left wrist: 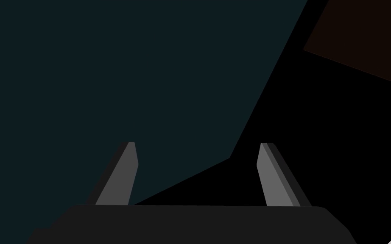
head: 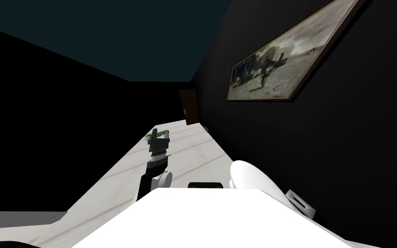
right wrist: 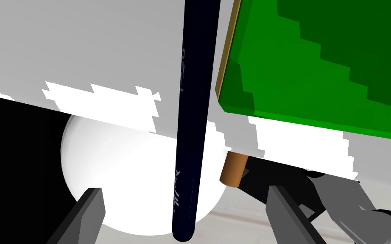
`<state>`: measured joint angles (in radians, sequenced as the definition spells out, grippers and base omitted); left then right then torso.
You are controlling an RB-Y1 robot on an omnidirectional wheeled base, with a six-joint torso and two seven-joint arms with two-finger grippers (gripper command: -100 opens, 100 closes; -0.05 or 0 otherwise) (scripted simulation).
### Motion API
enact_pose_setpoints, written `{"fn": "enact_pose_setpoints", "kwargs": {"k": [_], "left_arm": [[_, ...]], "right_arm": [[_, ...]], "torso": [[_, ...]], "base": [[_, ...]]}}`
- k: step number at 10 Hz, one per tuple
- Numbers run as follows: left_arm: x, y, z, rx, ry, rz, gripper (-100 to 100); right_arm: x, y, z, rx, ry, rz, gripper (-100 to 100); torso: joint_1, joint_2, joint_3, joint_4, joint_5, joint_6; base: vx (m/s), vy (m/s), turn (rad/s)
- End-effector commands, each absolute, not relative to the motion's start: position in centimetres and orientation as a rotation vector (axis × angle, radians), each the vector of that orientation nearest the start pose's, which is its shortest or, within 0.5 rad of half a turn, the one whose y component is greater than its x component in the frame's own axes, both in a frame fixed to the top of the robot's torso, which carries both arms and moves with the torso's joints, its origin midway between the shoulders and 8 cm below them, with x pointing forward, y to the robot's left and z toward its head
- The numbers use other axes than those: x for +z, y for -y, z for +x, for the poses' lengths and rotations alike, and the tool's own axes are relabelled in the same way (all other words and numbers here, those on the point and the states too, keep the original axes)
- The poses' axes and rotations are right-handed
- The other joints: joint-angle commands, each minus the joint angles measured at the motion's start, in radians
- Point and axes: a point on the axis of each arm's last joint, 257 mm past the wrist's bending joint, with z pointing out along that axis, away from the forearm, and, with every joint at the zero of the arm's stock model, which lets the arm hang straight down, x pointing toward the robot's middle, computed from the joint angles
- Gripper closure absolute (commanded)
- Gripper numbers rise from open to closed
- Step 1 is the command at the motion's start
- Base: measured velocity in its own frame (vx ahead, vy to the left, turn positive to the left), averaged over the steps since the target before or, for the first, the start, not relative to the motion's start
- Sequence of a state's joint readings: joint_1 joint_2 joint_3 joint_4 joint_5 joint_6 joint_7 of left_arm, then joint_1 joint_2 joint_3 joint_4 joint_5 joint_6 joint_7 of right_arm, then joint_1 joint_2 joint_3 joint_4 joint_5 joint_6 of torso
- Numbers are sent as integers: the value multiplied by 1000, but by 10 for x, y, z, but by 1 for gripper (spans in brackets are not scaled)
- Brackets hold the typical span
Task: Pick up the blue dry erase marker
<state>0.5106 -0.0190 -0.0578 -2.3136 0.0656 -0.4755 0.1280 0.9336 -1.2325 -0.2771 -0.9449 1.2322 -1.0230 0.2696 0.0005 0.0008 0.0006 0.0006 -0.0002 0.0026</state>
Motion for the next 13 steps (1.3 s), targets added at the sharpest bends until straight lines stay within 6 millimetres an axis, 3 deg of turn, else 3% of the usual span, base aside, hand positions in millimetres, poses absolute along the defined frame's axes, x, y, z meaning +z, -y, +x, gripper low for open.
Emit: {"fn": "enact_pose_setpoints", "kwargs": {"k": [1, 3, 4, 7, 8, 10, 11, 12, 13], "left_arm": [[31, -271, 342, -1516, -517, -767, 0], [31, -271, 342, -1516, -517, -767, 0], [31, -271, 342, -1516, -517, -767, 0], [31, -271, 342, -1516, -517, -767, 0], [31, -271, 342, -1516, -517, -767, 0], [31, -271, 342, -1516, -517, -767, 0], [31, -271, 342, -1516, -517, -767, 0], [31, -271, 342, -1516, -517, -767, 0], [31, -271, 342, -1516, -517, -767, 0]], "right_arm": [[-335, 704, -44, -81, -2946, -964, -100], [-345, 689, -51, -16, -2950, -920, -100], [-338, 703, -42, -79, -2944, -979, -100], [-349, 686, -49, -8, -2945, -908, -100], [-343, 701, -43, -67, -2946, -963, -100], [-351, 687, -53, -9, -2958, -909, -100], [-351, 687, -50, -10, -2952, -896, -100], [-344, 702, -46, -70, -2957, -945, -100], [-347, 697, -48, -51, -2957, -911, -100]], "torso": [[0, 0, 0, 0, 0, 0], [0, 0, 0, 0, 0, 0], [0, 0, 0, 0, 0, 0], [0, 0, 0, 0, 0, 0], [0, 0, 0, 0, 0, 0], [0, 0, 0, 0, 0, 0], [0, 0, 0, 0, 0, 0], [0, 0, 0, 0, 0, 0], [0, 0, 0, 0, 0, 0]], "base": [[-10, 1, 19], [-5, 0, 9], [-10, 2, 8], [-4, 1, 6], [-7, 2, 17], [-8, 0, 8], [0, 0, 0], [-9, 3, 15], [-11, 0, 14]]}}
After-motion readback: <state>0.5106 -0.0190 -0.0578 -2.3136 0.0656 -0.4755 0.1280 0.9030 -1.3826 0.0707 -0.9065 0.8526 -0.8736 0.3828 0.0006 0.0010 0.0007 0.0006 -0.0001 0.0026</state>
